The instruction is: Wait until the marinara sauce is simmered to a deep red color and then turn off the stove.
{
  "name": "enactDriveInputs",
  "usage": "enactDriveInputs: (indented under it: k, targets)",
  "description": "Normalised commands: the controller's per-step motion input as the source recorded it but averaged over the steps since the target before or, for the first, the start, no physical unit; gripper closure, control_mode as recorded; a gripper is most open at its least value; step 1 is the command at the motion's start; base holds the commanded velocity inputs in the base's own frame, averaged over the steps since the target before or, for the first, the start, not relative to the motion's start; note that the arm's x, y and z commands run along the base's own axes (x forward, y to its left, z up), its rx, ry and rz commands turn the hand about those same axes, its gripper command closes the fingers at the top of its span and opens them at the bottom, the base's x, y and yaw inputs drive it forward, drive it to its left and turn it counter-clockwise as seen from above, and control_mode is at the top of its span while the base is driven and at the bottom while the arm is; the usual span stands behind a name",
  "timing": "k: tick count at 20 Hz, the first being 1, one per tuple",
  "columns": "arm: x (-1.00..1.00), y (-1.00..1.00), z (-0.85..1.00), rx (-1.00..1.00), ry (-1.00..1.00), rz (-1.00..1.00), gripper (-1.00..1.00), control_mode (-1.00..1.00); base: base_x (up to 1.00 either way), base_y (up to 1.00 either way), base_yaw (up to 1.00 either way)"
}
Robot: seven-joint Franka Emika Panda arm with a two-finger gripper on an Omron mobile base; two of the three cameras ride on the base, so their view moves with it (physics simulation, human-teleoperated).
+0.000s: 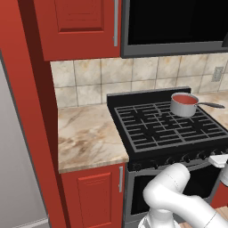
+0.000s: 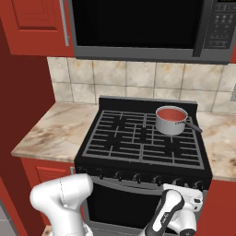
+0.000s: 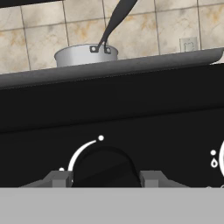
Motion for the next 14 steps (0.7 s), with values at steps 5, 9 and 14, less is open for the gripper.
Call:
enactDriveInputs:
  k: [5, 9, 14]
  targets:
    - [0.0, 0.0, 0.0, 0.0, 0.0, 0.0, 1.0, -1.0, 0.0, 0.0, 0.0]
    - [0.0, 0.0, 0.0, 0.0, 0.0, 0.0, 1.0, -1.0, 0.0, 0.0, 0.0]
    - [0.0, 0.0, 0.0, 0.0, 0.0, 0.0, 1.0, -1.0, 0.0, 0.0, 0.0]
